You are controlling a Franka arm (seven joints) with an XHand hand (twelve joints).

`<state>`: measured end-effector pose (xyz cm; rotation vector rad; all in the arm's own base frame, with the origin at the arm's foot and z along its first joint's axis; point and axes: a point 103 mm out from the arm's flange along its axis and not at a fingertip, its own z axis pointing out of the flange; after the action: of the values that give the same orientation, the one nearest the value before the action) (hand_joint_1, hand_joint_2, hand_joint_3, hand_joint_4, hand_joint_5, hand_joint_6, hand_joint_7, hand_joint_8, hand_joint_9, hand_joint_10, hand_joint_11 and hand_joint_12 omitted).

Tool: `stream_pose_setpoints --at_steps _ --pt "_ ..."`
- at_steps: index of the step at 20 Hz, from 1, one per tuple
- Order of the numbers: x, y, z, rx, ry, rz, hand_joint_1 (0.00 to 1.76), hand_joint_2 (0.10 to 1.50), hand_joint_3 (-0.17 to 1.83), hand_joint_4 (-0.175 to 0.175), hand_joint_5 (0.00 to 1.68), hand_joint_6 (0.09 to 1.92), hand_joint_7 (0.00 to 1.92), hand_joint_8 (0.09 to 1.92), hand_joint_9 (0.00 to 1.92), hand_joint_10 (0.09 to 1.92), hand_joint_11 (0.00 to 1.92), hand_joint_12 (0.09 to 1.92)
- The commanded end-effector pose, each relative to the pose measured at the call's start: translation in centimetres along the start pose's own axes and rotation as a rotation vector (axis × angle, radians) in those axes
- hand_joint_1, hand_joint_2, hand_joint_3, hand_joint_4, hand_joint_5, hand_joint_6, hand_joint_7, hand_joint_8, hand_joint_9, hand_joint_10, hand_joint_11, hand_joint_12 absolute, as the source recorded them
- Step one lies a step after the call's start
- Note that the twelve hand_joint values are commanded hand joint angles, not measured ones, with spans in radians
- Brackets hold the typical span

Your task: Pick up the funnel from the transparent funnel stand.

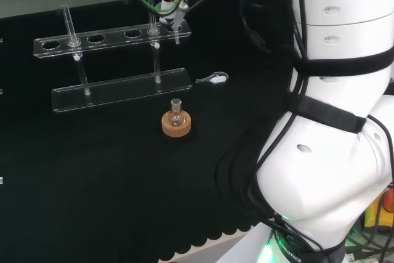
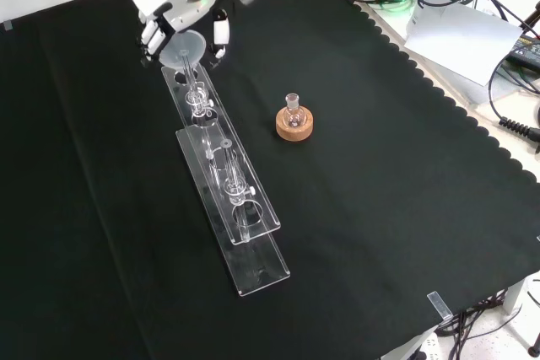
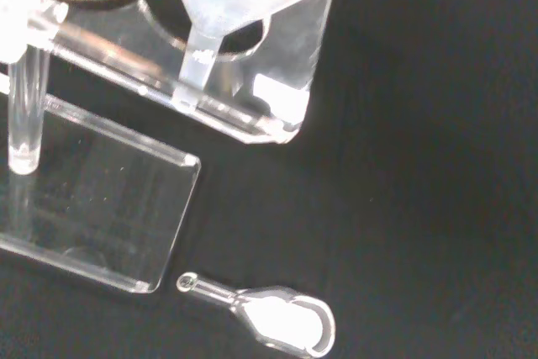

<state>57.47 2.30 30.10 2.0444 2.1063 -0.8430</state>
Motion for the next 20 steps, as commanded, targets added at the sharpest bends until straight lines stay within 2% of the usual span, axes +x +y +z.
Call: stream_pose_setpoints --at_steps 1,10,20 --pt "-1.8 -2.3 -2.3 -0.031 -0.011 0.031 0.99 0.65 0.73 -0.002 0.91 0.59 0.95 0.61 1.34 0.33 0.96 1.04" --pt "-4.1 -8.1 -5.1 -0.07 -0.003 0.092 0.99 0.65 0.74 0.002 0.93 0.62 0.97 0.62 1.35 0.32 0.98 1.03" --pt "-3.2 -14.6 -4.6 -0.087 0.022 0.114 0.99 0.65 0.75 -0.003 0.93 0.64 0.98 0.62 1.35 0.32 0.99 1.03"
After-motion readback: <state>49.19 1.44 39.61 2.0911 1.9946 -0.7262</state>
